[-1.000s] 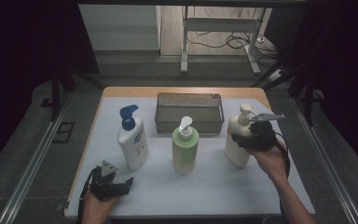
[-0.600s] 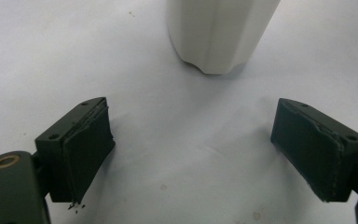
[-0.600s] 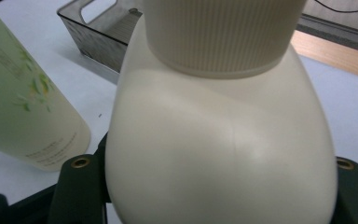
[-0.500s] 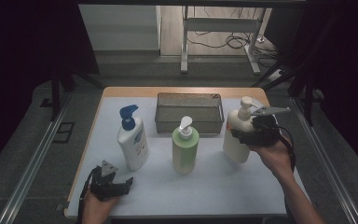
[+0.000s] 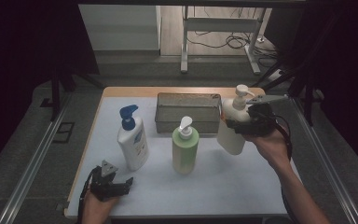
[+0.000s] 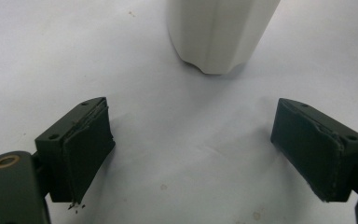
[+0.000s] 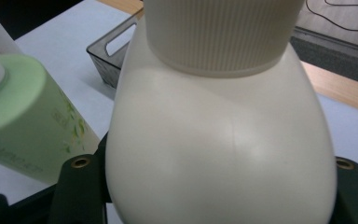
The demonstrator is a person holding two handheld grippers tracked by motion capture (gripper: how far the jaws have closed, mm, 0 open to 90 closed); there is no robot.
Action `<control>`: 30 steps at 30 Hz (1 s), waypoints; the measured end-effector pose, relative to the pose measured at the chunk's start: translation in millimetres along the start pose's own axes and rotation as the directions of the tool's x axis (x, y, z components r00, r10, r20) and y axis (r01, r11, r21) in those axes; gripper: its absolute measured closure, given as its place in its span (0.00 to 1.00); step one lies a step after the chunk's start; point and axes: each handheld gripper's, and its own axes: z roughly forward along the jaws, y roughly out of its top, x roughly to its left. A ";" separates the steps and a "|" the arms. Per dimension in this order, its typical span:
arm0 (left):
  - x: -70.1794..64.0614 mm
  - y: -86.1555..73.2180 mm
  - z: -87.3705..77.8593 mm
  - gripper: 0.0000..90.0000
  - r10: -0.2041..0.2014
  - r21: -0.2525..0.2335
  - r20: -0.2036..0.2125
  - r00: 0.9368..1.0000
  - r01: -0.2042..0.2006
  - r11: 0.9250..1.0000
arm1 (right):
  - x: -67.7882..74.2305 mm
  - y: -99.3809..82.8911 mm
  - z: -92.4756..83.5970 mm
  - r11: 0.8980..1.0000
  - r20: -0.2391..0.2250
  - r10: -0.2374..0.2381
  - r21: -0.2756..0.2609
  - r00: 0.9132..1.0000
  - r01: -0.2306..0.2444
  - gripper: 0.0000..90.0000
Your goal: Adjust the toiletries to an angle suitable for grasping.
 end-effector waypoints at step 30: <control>0.1 0.1 0.1 0.13 0.000 0.000 0.000 1.000 0.000 1.000 | 12.3 51.7 43.7 0.999 0.007 -0.008 -0.036 1.000 0.009 0.41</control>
